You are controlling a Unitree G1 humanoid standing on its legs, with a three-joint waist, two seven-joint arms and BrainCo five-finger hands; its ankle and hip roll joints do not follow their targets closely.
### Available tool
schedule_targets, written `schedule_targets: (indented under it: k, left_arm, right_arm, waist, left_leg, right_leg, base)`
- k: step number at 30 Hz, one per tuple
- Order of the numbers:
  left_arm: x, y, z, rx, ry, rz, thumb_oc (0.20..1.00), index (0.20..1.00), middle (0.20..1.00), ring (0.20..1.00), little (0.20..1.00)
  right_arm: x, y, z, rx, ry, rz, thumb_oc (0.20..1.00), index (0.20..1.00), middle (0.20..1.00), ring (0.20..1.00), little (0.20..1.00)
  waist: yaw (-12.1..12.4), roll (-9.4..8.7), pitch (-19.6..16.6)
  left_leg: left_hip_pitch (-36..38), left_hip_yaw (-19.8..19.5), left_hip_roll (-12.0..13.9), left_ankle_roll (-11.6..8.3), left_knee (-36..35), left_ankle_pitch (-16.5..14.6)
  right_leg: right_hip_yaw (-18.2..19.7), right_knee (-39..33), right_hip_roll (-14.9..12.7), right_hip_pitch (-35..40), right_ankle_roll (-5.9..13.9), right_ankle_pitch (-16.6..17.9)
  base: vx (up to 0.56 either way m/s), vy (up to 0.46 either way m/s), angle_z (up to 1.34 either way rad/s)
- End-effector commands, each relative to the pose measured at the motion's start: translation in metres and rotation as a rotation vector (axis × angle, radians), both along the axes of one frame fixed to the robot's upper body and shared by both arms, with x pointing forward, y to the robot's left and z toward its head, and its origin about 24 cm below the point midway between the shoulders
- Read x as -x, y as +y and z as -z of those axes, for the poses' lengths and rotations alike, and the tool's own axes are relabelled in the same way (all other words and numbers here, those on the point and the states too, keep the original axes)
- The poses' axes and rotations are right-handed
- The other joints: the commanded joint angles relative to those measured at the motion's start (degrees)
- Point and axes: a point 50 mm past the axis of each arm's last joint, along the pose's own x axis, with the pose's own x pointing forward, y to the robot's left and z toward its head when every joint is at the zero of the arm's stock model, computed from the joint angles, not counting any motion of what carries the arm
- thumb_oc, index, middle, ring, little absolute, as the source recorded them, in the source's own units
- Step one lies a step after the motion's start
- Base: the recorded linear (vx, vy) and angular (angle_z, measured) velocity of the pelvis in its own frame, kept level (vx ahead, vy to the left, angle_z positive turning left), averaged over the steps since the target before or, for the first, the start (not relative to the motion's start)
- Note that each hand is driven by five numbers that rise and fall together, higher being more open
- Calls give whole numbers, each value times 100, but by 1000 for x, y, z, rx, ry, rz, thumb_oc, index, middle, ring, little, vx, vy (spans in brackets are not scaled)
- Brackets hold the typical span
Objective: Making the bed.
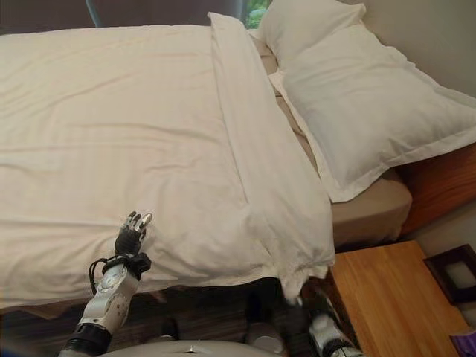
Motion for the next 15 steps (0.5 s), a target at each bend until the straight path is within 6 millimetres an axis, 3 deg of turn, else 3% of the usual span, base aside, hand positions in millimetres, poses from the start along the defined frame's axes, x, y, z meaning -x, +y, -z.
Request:
schedule_targets:
  k: [1,4,7,8,9,10,11,12,13,14,15]
  left_arm:
    - [-24,13,-36,12,-179,-37,1000,1000,1000,1000,1000]
    - [-22,13,-36,41,-186,-40,1000,1000,1000,1000,1000]
    - [-15,2,-33,80,-191,-9,1000,1000,1000,1000,1000]
    - [-15,2,-33,80,-191,-10,1000,1000,1000,1000,1000]
    - [-17,-1,-37,83,-213,4,1000,1000,1000,1000,1000]
    - [-19,-1,-43,83,-244,13,815,815,815,815,815]
    - [-10,-5,-56,70,-311,79,652,652,652,652,652]
    - [-7,8,-110,-25,-540,134,200,200,200,200,200]
    - [-7,8,-125,-51,-603,161,200,200,200,200,200]
    - [-7,8,-125,-51,-602,161,200,200,200,200,200]
    - [-16,-7,-145,71,-727,223,200,200,200,200,200]
  right_arm:
    - [-21,-34,-18,88,-81,89,1000,1000,1000,1000,1000]
    - [-60,-52,-42,157,-243,84,1000,1000,1000,1000,1000]
    - [-117,-43,-72,187,-457,7,1000,1000,1000,1000,1000]
    - [-117,-43,-72,187,-457,7,1000,1000,1000,1000,1000]
    - [-136,-38,-87,188,-553,-26,1000,1000,1000,1000,1000]
    - [-150,-34,-99,186,-624,-52,1000,1000,1000,1000,1000]
    - [-155,-44,-111,195,-682,-48,1000,1000,1000,1000,1000]
    - [-170,-45,-139,133,-864,-42,1000,1000,1000,1000,1000]
    - [-174,-46,-151,84,-943,-27,937,937,937,937,937]
    - [-174,-47,-151,84,-943,-26,460,460,460,460,460]
    - [-187,-23,-171,-225,-1179,97,200,200,200,200,200]
  waist:
    - [-55,-29,187]
    - [-32,-1,141]
    - [48,53,152]
    - [50,51,136]
    - [73,64,164]
    - [90,75,152]
    - [160,84,183]
    - [256,110,226]
    - [259,113,225]
    - [263,111,215]
    - [237,107,241]
  left_leg:
    - [64,38,-320,492,69,-663]
    - [40,6,-300,455,69,-642]
    - [72,-51,-285,431,69,-647]
    - [45,-48,-284,429,69,-629]
    - [73,-65,-272,416,69,-639]
    - [42,-75,-264,405,69,-613]
    - [39,-130,-264,398,69,-596]
    - [21,-189,-250,377,69,-578]
    - [14,-206,-244,364,69,-571]
    - [-8,-206,-244,363,69,-549]
    - [10,-203,-220,339,69,-565]
  right_leg:
    - [-151,97,-154,467,10,-666]
    - [-194,97,-147,488,-6,-701]
    - [-252,97,-147,579,-26,-765]
    - [-246,97,-145,550,-31,-750]
    - [-272,97,-137,601,-37,-793]
    - [-275,97,-129,587,-56,-798]
    - [-312,97,-124,632,-75,-828]
    - [-397,97,-118,694,-80,-897]
    - [-423,97,-117,711,-82,-918]
    - [-420,97,-116,688,-87,-900]
    - [-452,97,-113,702,-85,-924]
  base:
    - [33,-35,-9]
    - [32,-47,-5]
    - [16,-26,1]
    - [9,-24,3]
    - [-7,-28,6]
    - [-8,-43,10]
    - [-20,-65,10]
    - [-1,-73,13]
    - [-3,-57,19]
    - [25,-50,53]
    - [21,-43,58]
